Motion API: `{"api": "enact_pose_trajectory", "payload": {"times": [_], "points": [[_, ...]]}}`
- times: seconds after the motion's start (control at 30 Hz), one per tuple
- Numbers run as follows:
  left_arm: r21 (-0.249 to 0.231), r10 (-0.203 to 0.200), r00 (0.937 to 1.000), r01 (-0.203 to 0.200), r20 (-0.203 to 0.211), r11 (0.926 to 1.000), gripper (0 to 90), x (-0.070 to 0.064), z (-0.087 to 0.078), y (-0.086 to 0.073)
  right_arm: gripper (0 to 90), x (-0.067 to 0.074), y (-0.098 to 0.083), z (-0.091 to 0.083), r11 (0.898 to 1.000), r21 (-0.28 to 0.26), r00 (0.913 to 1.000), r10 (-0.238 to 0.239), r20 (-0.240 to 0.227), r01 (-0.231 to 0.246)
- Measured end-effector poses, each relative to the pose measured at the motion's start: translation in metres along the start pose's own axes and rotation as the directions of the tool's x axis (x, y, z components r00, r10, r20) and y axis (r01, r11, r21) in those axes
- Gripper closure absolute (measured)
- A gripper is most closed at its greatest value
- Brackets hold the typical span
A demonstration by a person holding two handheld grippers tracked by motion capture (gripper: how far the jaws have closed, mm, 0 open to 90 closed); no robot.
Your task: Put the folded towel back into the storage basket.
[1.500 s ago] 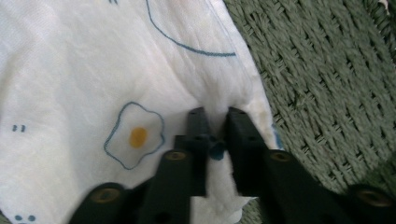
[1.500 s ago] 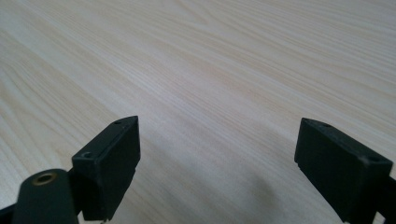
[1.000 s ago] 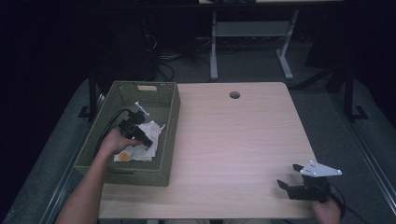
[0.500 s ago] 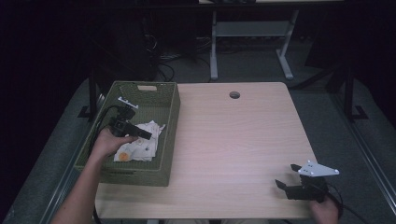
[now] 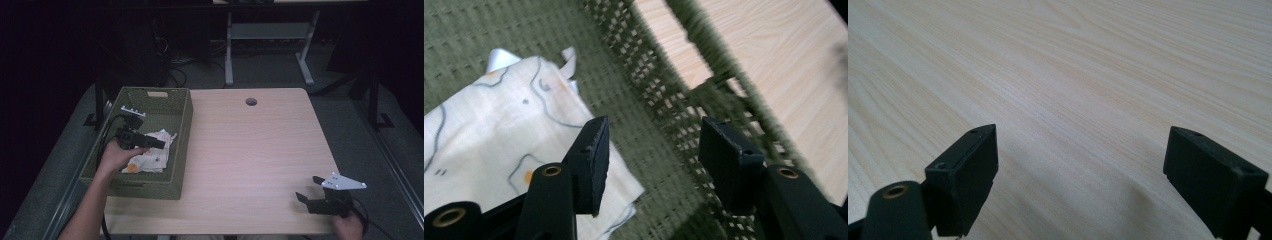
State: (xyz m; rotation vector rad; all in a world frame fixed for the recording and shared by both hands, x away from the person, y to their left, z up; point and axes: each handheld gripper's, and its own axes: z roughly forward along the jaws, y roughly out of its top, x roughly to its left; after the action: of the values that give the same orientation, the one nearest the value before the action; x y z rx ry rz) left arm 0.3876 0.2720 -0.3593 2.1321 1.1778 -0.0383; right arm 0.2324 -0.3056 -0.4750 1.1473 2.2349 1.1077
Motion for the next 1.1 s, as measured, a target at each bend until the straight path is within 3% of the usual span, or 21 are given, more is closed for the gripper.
{"api": "enact_pose_trajectory", "payload": {"times": [0.13,0.57,1.1], "points": [[-0.019,0.021,0.9998,-0.021,0.004,0.9996,48.0,-0.005,-0.006,-0.001,13.7,0.000,0.000,0.000,1.000,0.005,1.0000,-0.004,0.001,0.004],[-0.103,0.024,0.9991,-0.020,0.036,0.9944,45.0,-0.015,-0.020,-0.004,13.7,0.001,0.000,-0.002,1.000,-0.005,0.9999,-0.004,0.015,0.004],[-0.161,0.086,0.9936,-0.073,0.074,0.9842,43.6,-0.041,-0.026,0.001,13.7,0.002,0.000,-0.005,1.000,-0.014,0.9997,-0.004,0.025,0.004]]}}
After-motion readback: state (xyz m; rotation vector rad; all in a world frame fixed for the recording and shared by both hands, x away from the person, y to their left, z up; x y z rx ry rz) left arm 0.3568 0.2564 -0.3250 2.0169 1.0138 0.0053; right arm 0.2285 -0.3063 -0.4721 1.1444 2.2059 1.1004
